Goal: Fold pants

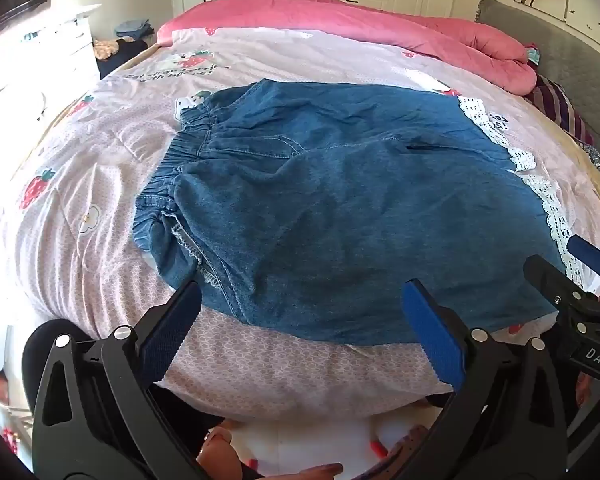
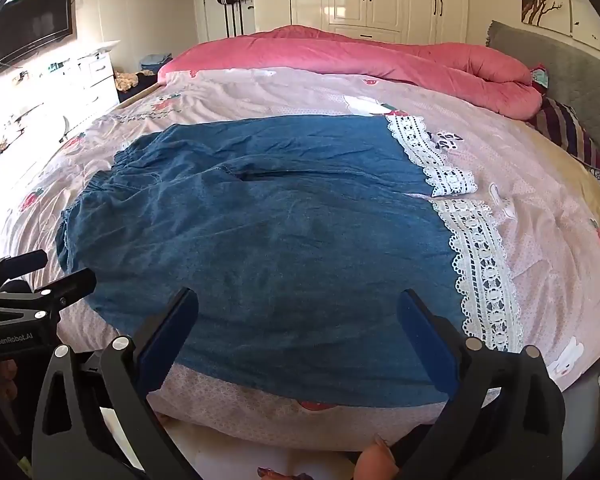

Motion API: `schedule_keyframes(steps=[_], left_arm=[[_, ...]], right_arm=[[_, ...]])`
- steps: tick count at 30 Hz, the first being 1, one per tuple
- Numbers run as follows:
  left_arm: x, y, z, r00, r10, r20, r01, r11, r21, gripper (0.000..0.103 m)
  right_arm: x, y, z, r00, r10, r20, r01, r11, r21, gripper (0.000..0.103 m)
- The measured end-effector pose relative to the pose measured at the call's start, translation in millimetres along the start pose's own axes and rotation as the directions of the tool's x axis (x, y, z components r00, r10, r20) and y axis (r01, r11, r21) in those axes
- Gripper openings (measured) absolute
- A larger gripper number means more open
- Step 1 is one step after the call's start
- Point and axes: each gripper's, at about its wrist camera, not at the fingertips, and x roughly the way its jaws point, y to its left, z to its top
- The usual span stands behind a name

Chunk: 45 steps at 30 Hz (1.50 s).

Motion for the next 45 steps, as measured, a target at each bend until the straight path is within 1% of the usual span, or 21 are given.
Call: schedule_keyframes(steps=[8,9,20,45], left_arm=[[-4.6,-4.0,0.1,1.000,-0.006,0.015,0.006,1.000,-0.007,0.094],[-4.2,3.2,2.4,1.000,-0.016,0.009,0.016,1.000,-0.016,0.094],[-3.0,3.0,4.1,1.000,-0.023,0.012,0.023,1.000,-0.010,0.094],[-6.8,1.2,4.7,0.999,-0.021,0.025,0.021,1.000,-0.002,0.094]], right_arm=[[-0.5,1.2,-0.2,1.000,-0.003,0.001,0.003,1.000,-0.005,0.099],[4.1,0.3,0.6,1.000,0.001,-0.008,-0.001,1.000,0.002,0.099],[-0.1,2.5,0.4,1.000,0.003,-0.006,-0.003,1.000,-0.001,0.099],[-0.3,2.6,1.1,1.000,0.002,-0.006,-0.002,1.000,-0.005,0.099]])
